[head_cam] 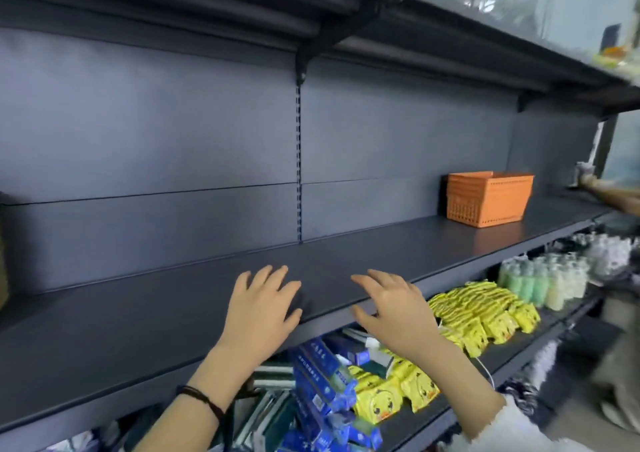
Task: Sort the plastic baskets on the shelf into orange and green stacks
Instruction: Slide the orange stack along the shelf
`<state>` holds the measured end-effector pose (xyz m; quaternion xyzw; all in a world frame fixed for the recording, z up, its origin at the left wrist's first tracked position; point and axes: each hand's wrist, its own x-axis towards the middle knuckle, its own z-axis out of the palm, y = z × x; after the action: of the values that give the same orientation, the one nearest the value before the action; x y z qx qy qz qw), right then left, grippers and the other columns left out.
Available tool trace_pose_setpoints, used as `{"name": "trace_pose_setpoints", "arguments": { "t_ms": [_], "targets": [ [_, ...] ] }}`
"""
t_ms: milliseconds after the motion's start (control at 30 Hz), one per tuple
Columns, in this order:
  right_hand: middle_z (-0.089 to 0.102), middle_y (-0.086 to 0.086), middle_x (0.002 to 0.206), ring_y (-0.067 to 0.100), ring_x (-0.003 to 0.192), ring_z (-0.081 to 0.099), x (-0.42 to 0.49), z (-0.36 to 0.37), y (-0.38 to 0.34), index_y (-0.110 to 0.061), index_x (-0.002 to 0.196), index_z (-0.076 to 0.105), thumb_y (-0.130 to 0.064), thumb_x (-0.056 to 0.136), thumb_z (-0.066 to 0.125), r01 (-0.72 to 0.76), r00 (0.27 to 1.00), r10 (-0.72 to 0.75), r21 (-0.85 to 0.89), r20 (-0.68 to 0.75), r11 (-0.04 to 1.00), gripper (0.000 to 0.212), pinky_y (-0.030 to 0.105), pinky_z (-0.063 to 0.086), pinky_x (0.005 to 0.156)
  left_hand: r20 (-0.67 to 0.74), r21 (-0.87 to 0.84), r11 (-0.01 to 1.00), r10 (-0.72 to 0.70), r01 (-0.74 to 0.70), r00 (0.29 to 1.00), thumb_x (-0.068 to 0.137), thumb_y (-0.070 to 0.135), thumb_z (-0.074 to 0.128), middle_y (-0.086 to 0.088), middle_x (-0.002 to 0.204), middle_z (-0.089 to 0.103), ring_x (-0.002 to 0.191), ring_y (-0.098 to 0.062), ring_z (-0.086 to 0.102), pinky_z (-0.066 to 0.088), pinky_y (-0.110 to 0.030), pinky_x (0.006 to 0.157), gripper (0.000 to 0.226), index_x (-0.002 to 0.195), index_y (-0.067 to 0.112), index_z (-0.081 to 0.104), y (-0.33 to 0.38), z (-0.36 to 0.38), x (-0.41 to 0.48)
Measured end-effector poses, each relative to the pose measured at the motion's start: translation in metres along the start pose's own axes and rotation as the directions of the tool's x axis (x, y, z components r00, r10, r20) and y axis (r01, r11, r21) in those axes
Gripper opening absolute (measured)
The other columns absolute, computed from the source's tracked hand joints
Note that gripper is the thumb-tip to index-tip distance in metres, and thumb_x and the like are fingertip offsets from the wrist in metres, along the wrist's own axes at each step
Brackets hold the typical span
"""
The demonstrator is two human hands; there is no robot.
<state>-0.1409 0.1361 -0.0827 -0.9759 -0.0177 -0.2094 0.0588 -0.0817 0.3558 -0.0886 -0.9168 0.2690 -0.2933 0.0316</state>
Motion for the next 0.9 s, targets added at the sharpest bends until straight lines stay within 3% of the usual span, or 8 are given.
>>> {"name": "trace_pose_setpoints", "arguments": {
  "t_ms": [133, 367, 600, 800, 900],
  "targets": [
    [0.034, -0.006, 0.153, 0.018, 0.141, 0.03, 0.003, -0.02, 0.09, -0.036, 0.145, 0.034, -0.049, 0.093, 0.045, -0.018, 1.0, 0.018, 0.003, 0.007, 1.0, 0.055, 0.035, 0.029, 0.107, -0.047, -0.021, 0.999, 0.029, -0.03, 0.998, 0.059, 0.04, 0.082, -0.006, 0.103, 0.074, 0.096, -0.028, 0.069, 0.052, -0.048, 0.082, 0.045, 0.099, 0.021, 0.074, 0.079, 0.015, 0.055],
    [0.036, -0.008, 0.152, 0.017, 0.14, 0.032, 0.005, -0.031, 0.236, -0.035, 0.147, 0.031, -0.05, 0.094, 0.044, -0.091, 0.995, 0.093, -0.054, 0.037, 0.994, 0.056, 0.035, 0.029, 0.108, -0.046, -0.089, 0.995, -0.049, 0.045, 0.998, 0.063, 0.039, 0.082, -0.006, 0.106, 0.074, 0.099, -0.028, 0.069, 0.052, -0.048, 0.082, 0.044, 0.103, 0.022, 0.074, 0.153, 0.05, 0.124],
    [0.034, -0.007, 0.153, 0.017, 0.14, 0.032, 0.036, -0.014, 0.353, -0.033, 0.148, 0.029, -0.05, 0.095, 0.042, -0.148, 0.989, 0.149, -0.026, 0.023, 0.989, 0.057, 0.034, 0.03, 0.109, -0.082, -0.14, 0.989, -0.053, 0.041, 0.995, 0.078, 0.046, 0.046, -0.003, 0.109, 0.073, 0.099, -0.025, 0.069, 0.053, -0.043, 0.08, 0.044, 0.105, 0.024, 0.073, 0.221, 0.092, 0.222],
    [0.032, -0.008, 0.153, 0.018, 0.139, 0.032, 0.097, 0.001, 0.446, -0.035, 0.147, 0.029, -0.05, 0.095, 0.041, -0.136, 0.99, 0.136, -0.01, 0.026, 0.991, 0.055, 0.036, 0.03, 0.11, -0.144, -0.183, 0.983, -0.048, 0.021, 0.988, 0.072, 0.04, 0.076, -0.003, 0.111, 0.072, 0.102, -0.024, 0.068, 0.053, -0.041, 0.08, 0.038, 0.106, 0.024, 0.072, 0.282, 0.142, 0.329],
    [0.031, -0.01, 0.153, 0.017, 0.14, 0.03, 0.126, -0.003, 0.497, -0.035, 0.147, 0.03, -0.049, 0.095, 0.043, -0.124, 0.991, 0.125, -0.035, 0.036, 0.992, 0.055, 0.035, 0.03, 0.109, -0.126, -0.213, 0.977, -0.061, 0.033, 0.99, 0.07, 0.041, 0.078, -0.004, 0.11, 0.073, 0.1, -0.025, 0.069, 0.053, -0.042, 0.078, 0.041, 0.106, 0.023, 0.072, 0.311, 0.164, 0.383]
  ]
}}
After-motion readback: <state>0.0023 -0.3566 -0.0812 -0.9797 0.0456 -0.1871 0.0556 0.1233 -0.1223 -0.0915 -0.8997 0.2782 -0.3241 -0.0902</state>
